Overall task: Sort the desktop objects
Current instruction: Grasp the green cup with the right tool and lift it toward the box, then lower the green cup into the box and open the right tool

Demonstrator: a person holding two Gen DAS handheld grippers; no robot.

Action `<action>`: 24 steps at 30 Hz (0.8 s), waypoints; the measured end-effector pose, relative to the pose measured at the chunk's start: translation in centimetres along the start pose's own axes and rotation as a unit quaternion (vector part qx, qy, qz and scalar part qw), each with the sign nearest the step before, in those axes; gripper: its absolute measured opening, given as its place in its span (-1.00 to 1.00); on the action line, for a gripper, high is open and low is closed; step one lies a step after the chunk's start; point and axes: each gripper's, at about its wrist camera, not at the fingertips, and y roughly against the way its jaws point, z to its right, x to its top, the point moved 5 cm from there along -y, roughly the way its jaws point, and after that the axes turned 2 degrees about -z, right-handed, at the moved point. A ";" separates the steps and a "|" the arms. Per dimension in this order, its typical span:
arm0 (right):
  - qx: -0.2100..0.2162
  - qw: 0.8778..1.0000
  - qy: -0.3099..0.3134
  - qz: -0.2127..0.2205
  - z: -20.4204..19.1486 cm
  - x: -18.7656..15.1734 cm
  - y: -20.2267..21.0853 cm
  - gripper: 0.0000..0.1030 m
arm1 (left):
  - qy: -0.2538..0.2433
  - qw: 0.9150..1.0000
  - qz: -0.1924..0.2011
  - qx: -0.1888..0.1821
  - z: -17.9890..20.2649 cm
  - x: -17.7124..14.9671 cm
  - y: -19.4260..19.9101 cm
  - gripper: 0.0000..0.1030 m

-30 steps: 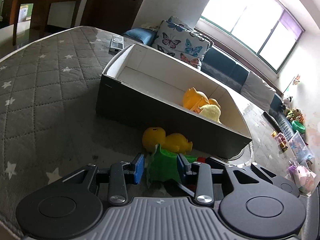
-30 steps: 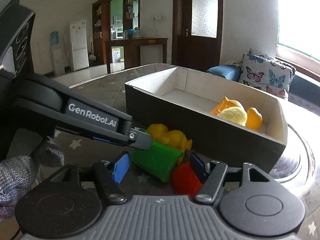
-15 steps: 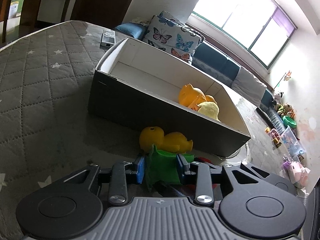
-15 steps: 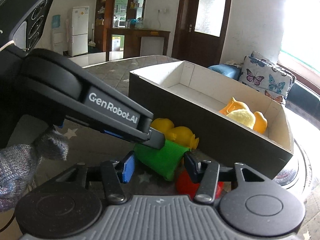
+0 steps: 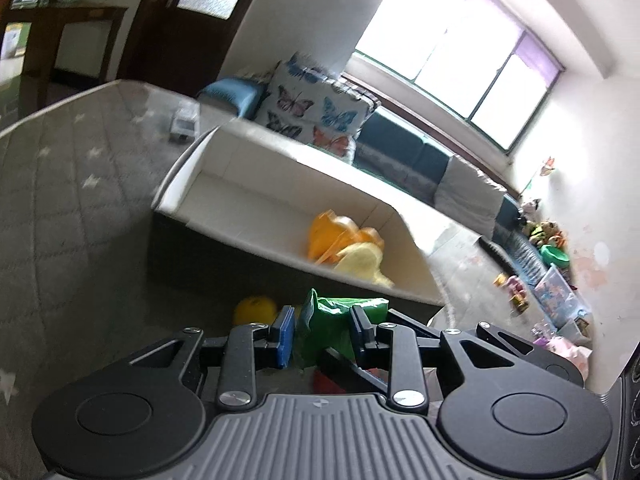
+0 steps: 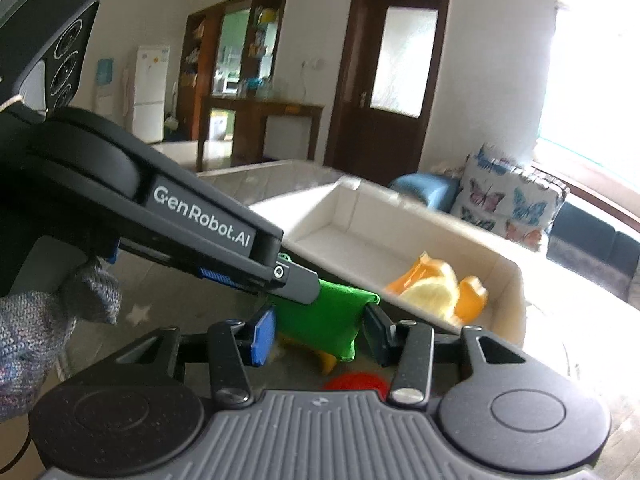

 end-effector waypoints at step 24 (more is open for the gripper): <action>-0.099 0.995 -0.001 0.006 11.0 1.1 -4.4 -0.05 | -0.023 0.999 -0.006 -0.046 6.4 3.3 -9.2 -0.43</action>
